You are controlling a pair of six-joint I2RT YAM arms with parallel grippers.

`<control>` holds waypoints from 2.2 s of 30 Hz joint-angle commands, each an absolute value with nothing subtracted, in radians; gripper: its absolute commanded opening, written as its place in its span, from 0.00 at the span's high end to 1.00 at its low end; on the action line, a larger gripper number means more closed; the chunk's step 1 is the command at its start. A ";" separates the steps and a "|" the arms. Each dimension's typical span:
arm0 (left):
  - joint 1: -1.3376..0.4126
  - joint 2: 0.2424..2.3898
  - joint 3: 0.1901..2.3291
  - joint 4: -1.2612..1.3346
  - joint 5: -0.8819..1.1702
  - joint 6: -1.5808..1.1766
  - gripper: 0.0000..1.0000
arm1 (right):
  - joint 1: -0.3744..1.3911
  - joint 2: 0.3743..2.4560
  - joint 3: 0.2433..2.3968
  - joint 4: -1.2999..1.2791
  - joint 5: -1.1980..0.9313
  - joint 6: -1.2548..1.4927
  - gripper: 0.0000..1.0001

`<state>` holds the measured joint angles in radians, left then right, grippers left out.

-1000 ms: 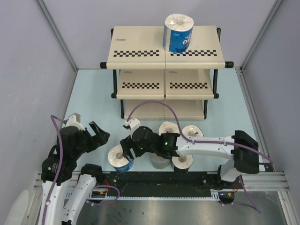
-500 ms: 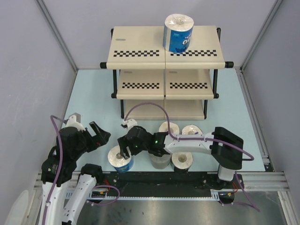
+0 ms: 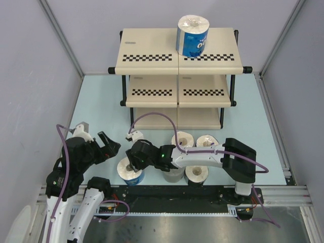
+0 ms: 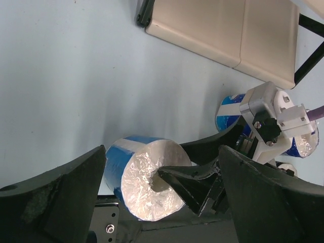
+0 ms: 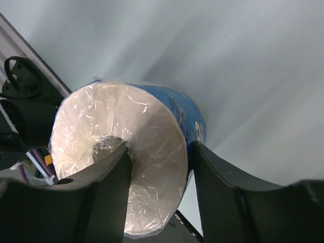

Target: Place and organize the paper towels onto the shelf

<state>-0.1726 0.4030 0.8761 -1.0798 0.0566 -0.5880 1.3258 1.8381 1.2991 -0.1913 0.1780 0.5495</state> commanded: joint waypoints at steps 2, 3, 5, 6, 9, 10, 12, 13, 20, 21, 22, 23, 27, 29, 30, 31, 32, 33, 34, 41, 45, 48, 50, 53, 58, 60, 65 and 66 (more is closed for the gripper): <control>-0.175 0.393 0.870 -1.055 0.075 -0.561 0.03 | 1.319 1.767 1.335 -0.264 0.409 0.534 0.57; -0.175 0.391 0.868 -1.054 0.074 -0.561 0.03 | 1.316 1.763 1.335 -0.271 0.426 0.534 0.57; -0.173 0.391 0.867 -1.052 0.077 -0.563 0.03 | 1.301 1.750 1.335 -0.290 0.469 0.548 0.57; -0.175 0.388 0.865 -1.052 0.078 -0.563 0.03 | 1.296 1.749 1.335 -0.293 0.475 0.552 0.57; -0.175 0.388 0.859 -1.045 0.083 -0.561 0.02 | 1.266 1.747 1.335 -0.305 0.477 0.580 0.57; -0.173 0.388 0.858 -1.045 0.084 -0.563 0.03 | 1.261 1.749 1.335 -0.304 0.474 0.581 0.55; -0.175 0.388 0.851 -1.040 0.094 -0.561 0.03 | 1.247 1.749 1.335 -0.301 0.462 0.581 0.46; -0.173 0.388 0.848 -1.039 0.095 -0.561 0.03 | 1.244 1.749 1.335 -0.299 0.456 0.583 0.33; -0.175 0.391 0.825 -1.013 0.123 -0.555 0.02 | 1.236 1.668 1.333 -0.336 0.505 0.565 0.17; -0.175 0.393 0.819 -1.008 0.135 -0.554 0.03 | 1.236 1.655 1.333 -0.342 0.509 0.551 0.16; -0.175 0.394 0.818 -0.996 0.165 -0.552 0.02 | 1.242 1.625 1.333 -0.356 0.526 0.548 0.16; -0.175 0.397 0.813 -0.991 0.181 -0.549 0.02 | 1.247 1.609 1.333 -0.363 0.538 0.546 0.15; -0.175 0.393 0.787 -0.960 0.218 -0.548 0.00 | 1.275 1.510 1.325 -0.403 0.607 0.541 0.15; -0.173 0.393 0.763 -0.945 0.235 -0.552 0.00 | 1.295 1.444 1.321 -0.420 0.638 0.548 0.15; -0.175 0.397 0.752 -0.942 0.239 -0.551 0.00 | 1.301 1.422 1.315 -0.439 0.670 0.548 0.15; -0.175 0.400 0.741 -0.934 0.244 -0.557 0.00 | 1.305 1.402 1.310 -0.448 0.684 0.555 0.15; -0.173 0.403 0.720 -0.928 0.253 -0.561 0.00 | 1.310 1.360 1.305 -0.460 0.701 0.561 0.15; -0.173 0.410 0.710 -0.924 0.256 -0.568 0.00 | 1.310 1.339 1.295 -0.483 0.721 0.566 0.15; -0.175 0.417 0.701 -0.920 0.255 -0.569 0.00 | 1.310 1.316 1.290 -0.492 0.730 0.578 0.15; -0.183 0.465 0.681 -0.928 0.157 -0.578 0.00 | 1.305 1.177 1.223 -0.566 0.804 0.620 0.15; -0.199 0.494 0.673 -0.913 0.120 -0.584 0.00 | 1.292 1.140 1.192 -0.586 0.810 0.638 0.15; -0.201 0.520 0.676 -0.899 0.114 -0.600 0.00 | 1.290 1.123 1.172 -0.587 0.808 0.649 0.15; -0.201 0.529 0.689 -0.903 0.084 -0.612 0.01 | 1.290 1.120 1.166 -0.587 0.807 0.650 0.15; -0.209 0.551 0.712 -0.904 0.031 -0.627 0.01 | 1.290 1.117 1.157 -0.588 0.807 0.661 0.15; -0.279 0.604 0.730 -0.890 -0.026 -0.653 0.01 | 1.290 1.111 1.141 -0.591 0.802 0.667 0.15; -0.357 0.623 0.742 -0.884 -0.093 -0.684 0.01 | 1.290 1.103 1.137 -0.591 0.804 0.670 0.15; -0.566 0.712 0.790 -0.905 -0.271 -0.767 0.00 | 1.287 1.078 1.126 -0.600 0.807 0.673 0.15; -0.580 0.721 0.790 -0.904 -0.279 -0.775 0.00 | 1.287 1.071 1.124 -0.601 0.808 0.673 0.15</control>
